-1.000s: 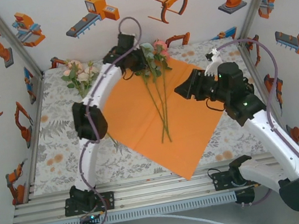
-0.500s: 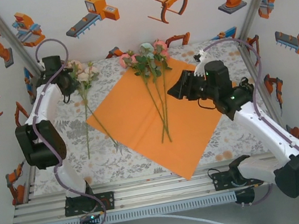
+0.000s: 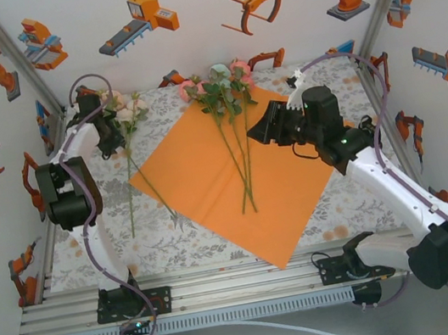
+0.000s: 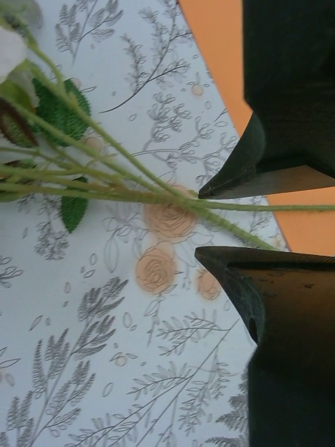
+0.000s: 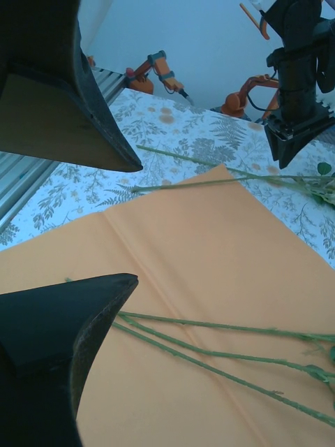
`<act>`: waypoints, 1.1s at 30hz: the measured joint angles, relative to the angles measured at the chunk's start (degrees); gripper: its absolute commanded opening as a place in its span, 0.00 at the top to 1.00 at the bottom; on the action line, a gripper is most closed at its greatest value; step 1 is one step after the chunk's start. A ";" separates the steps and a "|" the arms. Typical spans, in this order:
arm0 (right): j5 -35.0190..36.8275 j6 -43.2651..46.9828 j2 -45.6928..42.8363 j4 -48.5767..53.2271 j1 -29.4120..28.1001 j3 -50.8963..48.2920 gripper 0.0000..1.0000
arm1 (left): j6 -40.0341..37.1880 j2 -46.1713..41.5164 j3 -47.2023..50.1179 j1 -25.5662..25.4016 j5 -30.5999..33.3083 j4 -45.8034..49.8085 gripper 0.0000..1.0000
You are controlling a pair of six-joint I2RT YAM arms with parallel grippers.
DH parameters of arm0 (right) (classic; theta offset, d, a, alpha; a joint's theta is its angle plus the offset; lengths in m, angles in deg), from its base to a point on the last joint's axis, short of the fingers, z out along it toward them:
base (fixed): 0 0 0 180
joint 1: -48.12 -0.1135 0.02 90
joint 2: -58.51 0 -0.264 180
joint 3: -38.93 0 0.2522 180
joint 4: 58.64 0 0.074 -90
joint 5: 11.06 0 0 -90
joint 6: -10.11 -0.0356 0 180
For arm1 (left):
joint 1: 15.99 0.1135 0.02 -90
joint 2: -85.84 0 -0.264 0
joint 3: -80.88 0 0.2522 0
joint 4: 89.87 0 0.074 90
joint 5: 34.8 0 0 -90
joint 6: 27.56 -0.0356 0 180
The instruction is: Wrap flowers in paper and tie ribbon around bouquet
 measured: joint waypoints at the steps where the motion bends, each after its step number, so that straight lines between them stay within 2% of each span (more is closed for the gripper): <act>1: 0.15 0.00 0.00 0.04 -0.07 0.00 0.45 | -0.17 0.55 -0.48 0.22 -0.20 -0.13 0.64; 11: 0.81 0.00 0.76 0.66 -0.17 1.66 0.45 | -0.79 4.81 -4.15 0.63 -3.08 -0.61 0.65; 18: 1.01 0.00 1.07 0.98 -0.17 2.49 0.45 | -0.83 8.04 -7.39 0.63 -4.07 -0.13 0.79; 26: 1.20 0.00 1.07 1.49 -0.17 2.49 0.45 | -1.14 9.79 -10.67 0.63 -4.31 2.71 0.76; 29: 1.20 0.00 1.07 1.49 -0.17 2.49 0.45 | -1.27 11.02 -12.76 0.63 -4.31 4.31 0.80; 33: 1.20 0.00 1.07 1.49 -0.17 2.49 0.45 | -1.29 11.74 -13.49 0.68 -4.31 5.60 0.80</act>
